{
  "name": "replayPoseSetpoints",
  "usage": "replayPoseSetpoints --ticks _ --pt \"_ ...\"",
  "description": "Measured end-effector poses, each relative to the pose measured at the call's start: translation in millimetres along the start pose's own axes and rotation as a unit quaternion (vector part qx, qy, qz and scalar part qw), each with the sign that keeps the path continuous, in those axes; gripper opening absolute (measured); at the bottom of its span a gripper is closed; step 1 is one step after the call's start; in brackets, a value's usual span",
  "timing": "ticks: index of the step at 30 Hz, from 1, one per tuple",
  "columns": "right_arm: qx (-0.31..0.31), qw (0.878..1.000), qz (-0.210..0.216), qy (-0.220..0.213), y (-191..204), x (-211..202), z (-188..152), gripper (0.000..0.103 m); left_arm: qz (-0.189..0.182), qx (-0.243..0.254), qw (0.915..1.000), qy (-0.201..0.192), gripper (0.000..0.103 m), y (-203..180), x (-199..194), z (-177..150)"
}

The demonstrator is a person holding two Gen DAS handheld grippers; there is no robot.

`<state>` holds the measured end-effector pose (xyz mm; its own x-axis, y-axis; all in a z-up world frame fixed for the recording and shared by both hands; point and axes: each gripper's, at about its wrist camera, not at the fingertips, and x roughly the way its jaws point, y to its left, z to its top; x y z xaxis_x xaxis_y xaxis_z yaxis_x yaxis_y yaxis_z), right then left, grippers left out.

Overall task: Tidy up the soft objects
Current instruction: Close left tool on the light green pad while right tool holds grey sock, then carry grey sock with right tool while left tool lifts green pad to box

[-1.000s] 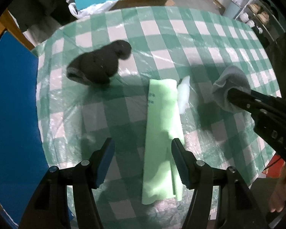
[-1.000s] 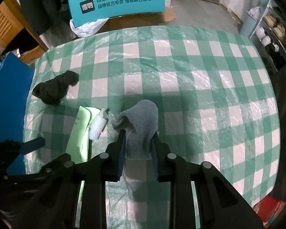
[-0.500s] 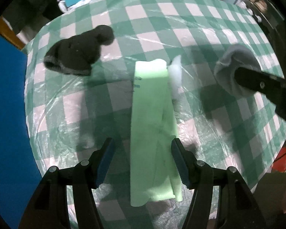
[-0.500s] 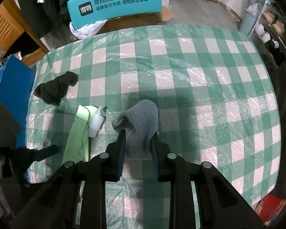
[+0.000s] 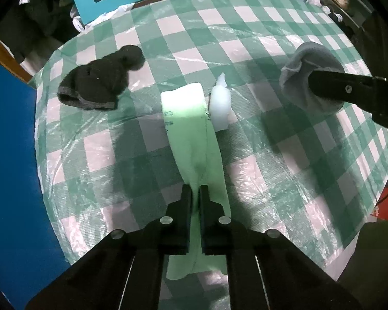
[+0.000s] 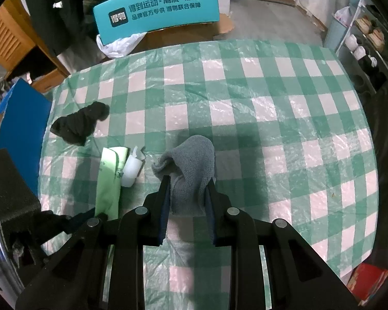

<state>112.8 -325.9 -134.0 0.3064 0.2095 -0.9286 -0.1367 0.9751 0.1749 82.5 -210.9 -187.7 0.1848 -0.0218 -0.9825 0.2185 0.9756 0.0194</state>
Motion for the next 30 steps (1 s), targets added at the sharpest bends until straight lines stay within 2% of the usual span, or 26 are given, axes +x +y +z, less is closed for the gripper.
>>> replayPoseSetpoints --ticks 11,30 --pt "-0.019 1.0 -0.002 -0.012 12.4 -14.8 -0.8 0.023 0.006 -0.001 0.9993 -0.038 0.005 19.7 -46.6 -5.9" --pt "-0.062 0.997 0.003 -0.041 46.1 -53.2 -9.7 0.023 0.01 -0.014 0.9953 -0.095 0.005 51.8 -96.7 -4.5"
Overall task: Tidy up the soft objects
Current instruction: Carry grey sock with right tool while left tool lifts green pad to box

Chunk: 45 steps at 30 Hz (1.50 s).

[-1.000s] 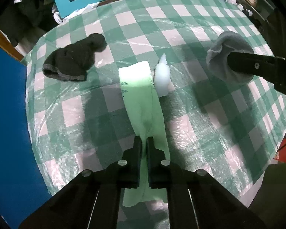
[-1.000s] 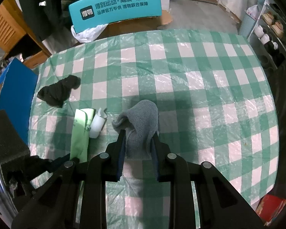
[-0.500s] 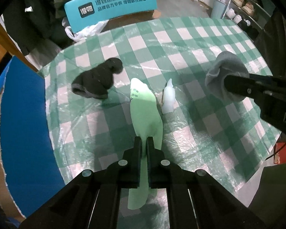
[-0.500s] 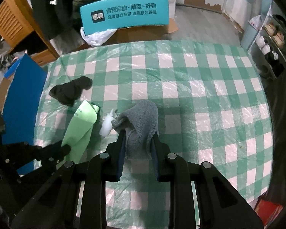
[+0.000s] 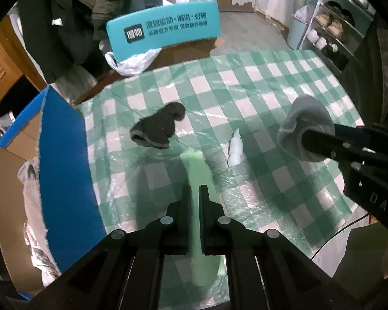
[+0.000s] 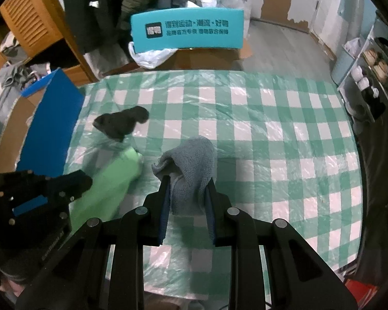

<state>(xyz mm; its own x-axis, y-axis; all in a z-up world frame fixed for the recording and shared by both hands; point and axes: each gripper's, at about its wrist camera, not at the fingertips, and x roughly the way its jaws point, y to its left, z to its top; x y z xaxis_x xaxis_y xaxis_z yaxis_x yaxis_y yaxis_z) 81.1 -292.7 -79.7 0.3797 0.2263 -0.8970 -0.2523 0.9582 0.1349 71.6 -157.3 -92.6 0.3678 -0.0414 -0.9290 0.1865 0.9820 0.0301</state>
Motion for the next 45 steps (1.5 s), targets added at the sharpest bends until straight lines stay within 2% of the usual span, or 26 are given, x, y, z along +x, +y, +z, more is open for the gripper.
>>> replayPoseSetpoints --ticks 11,16,17,20,22,24,29,36,43,45 --pt "-0.026 0.999 0.012 -0.037 28.0 -34.8 8.4 0.023 0.009 -0.008 0.9993 -0.035 0.005 17.8 -34.3 -1.7" --pt "-0.03 0.999 0.015 -0.04 34.4 -36.4 10.3 0.023 -0.016 -0.016 0.9997 -0.013 0.005 23.6 -22.6 -8.3" --pt "-0.03 0.999 0.015 -0.038 34.8 -34.9 10.1 0.023 -0.018 -0.022 0.9996 -0.007 0.009 24.7 -17.6 -9.7" --pt "-0.03 0.999 0.012 -0.03 35.3 -29.6 8.4 0.023 -0.039 -0.049 0.9977 0.026 0.03 30.9 3.2 -12.7" --pt "-0.03 0.999 0.011 -0.024 34.7 -26.0 7.1 0.023 -0.056 -0.072 0.9951 0.039 0.037 35.6 14.6 -14.4" --pt "-0.028 0.999 0.01 -0.02 33.2 -22.9 5.7 0.023 -0.062 -0.09 0.9929 0.048 0.049 38.6 24.7 -14.6" --pt "-0.022 1.0 0.009 -0.011 26.4 -16.2 3.5 0.023 -0.053 -0.095 0.9921 0.062 0.05 32.9 44.2 -13.3" --pt "-0.008 1.0 0.013 -0.002 14.2 -10.1 0.5 0.023 -0.032 -0.078 0.9914 0.099 0.05 17.5 74.4 -14.3" --pt "0.003 1.0 0.017 0.002 3.8 -7.3 -2.3 0.023 -0.011 -0.066 0.991 0.116 0.05 7.0 90.9 -15.6" --pt "0.006 1.0 0.018 0.003 0.6 -7.2 -3.0 0.023 -0.004 -0.06 0.9919 0.112 0.055 3.3 92.1 -16.7"
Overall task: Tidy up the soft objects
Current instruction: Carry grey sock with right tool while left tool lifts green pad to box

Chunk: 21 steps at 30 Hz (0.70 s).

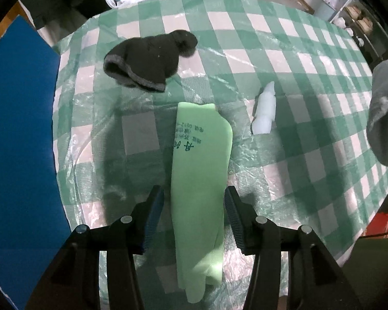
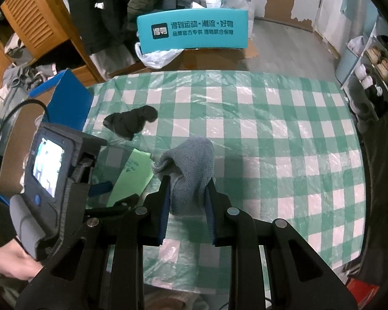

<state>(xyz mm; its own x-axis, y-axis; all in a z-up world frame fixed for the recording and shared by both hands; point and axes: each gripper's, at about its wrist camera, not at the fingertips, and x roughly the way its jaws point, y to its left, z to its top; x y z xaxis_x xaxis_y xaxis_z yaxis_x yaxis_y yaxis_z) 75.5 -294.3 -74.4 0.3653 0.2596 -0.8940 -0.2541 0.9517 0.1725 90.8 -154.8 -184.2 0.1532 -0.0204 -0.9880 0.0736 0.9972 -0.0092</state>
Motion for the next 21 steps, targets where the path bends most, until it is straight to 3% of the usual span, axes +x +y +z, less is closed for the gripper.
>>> replayPoseSetpoints --ticks 9,15,18,21 --pt "0.009 1.0 0.005 -0.001 -7.2 -0.3 -0.2 0.023 0.05 0.056 0.9969 -0.025 0.058 -22.0 4.7 -13.2" --pt "0.011 1.0 0.006 -0.004 -7.9 -3.1 0.4 0.023 0.033 0.079 0.9959 -0.03 0.019 -41.5 0.9 -15.8" --pt "0.011 1.0 0.005 -0.003 -7.7 -3.4 0.3 0.023 0.024 0.08 0.9962 -0.025 0.007 -42.3 -0.4 -16.5" --pt "0.01 1.0 0.004 -0.003 -7.5 -4.0 0.4 0.023 0.018 0.081 0.9963 -0.022 0.005 -37.9 -2.3 -20.8"
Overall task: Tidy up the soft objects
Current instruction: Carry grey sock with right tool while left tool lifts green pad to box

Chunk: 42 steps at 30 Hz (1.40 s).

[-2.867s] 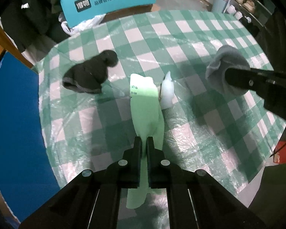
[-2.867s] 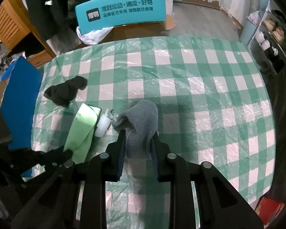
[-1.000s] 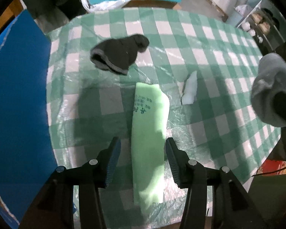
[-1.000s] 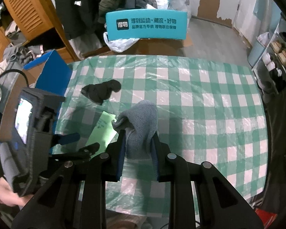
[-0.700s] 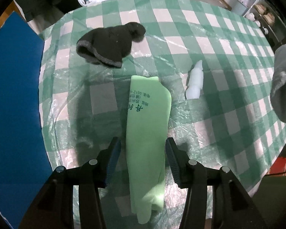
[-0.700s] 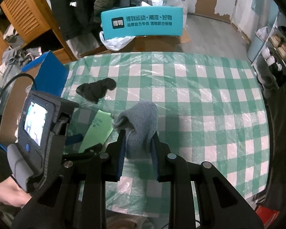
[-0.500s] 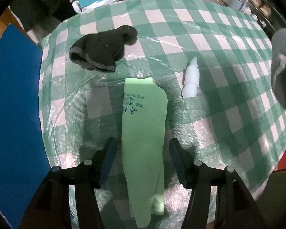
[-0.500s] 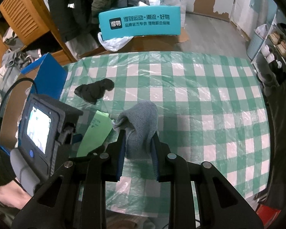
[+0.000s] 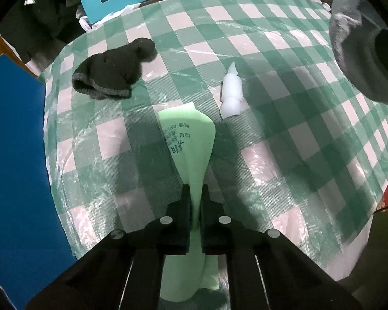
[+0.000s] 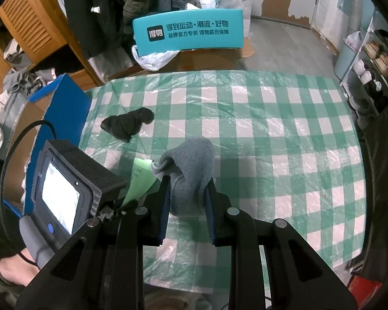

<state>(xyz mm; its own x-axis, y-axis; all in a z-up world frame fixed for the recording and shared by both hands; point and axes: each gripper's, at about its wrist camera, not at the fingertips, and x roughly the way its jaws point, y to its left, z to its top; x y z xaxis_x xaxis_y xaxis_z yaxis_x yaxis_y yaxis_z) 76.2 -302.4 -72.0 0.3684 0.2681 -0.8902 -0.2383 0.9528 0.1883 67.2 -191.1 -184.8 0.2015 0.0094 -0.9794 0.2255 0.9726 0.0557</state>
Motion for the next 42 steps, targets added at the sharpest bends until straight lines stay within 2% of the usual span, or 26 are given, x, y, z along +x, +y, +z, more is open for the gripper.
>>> replayPoseSetpoints --ticks 5,12,23,42 --pt "-0.001 1.0 -0.001 -0.005 1.1 -3.6 0.4 0.023 -0.008 0.004 0.9999 -0.009 0.004 1.3 -11.4 -7.1" --pt "-0.007 1.0 -0.003 -0.013 6.3 -10.1 2.5 0.023 -0.008 0.001 0.9983 -0.057 0.004 10.2 -50.7 -4.7" --pt "-0.017 0.999 -0.005 -0.028 18.5 -20.8 6.2 0.023 -0.02 -0.026 0.9941 -0.103 0.004 35.2 -95.0 0.2" --pt "-0.061 0.997 0.009 -0.051 68.0 -37.5 13.5 0.023 -0.021 -0.076 0.9855 -0.15 0.004 91.3 -143.7 -15.4"
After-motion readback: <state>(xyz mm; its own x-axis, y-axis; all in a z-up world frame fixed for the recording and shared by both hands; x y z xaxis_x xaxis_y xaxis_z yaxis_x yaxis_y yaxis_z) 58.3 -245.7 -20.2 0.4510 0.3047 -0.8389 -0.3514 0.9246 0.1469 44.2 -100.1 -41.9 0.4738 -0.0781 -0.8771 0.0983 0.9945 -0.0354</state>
